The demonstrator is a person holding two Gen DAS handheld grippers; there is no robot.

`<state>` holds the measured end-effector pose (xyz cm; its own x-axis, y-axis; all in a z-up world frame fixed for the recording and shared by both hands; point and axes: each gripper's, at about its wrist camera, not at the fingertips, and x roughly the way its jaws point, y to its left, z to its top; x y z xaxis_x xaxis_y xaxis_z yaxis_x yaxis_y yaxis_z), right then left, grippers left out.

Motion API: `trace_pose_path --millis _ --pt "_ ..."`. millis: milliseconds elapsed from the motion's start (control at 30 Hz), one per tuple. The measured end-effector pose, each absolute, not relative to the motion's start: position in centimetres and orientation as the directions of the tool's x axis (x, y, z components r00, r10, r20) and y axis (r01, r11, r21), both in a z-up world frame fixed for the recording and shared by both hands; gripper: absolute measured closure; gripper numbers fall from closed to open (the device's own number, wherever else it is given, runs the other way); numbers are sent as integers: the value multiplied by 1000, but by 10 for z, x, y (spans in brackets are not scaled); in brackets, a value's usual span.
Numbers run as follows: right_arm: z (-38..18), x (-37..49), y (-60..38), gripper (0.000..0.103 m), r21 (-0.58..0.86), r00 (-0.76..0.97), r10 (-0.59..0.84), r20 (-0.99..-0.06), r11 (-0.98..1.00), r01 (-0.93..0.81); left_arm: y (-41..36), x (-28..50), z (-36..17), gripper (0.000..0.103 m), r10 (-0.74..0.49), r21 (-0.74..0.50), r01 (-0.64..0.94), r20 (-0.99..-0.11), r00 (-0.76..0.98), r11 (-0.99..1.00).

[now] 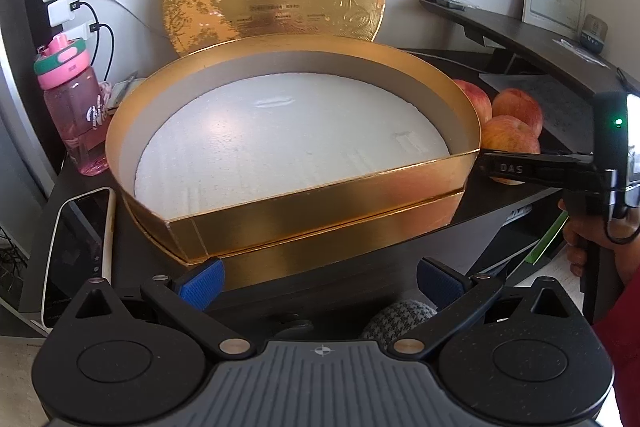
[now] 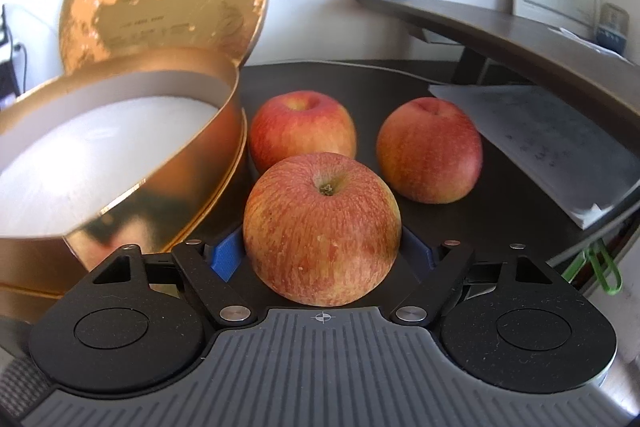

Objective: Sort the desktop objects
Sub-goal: 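Close the right gripper around the red apple, then lift the apple with the right gripper and lower it into the gold box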

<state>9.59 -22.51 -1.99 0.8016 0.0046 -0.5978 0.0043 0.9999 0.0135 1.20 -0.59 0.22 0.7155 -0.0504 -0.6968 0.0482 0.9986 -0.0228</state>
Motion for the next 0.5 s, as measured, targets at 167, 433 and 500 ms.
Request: trace_pose_path --millis 167,433,500 --pt "13 93 -206 21 22 829 51 -557 999 -47 5 6 4 0 -70 -52 47 -681 729 998" --pt "67 91 -168 21 23 861 144 -488 988 -153 25 -5 8 0 -69 -61 39 -634 770 997" --pt "75 100 -145 21 26 848 198 -492 977 -213 33 -8 8 0 -63 -61 33 -625 778 998"
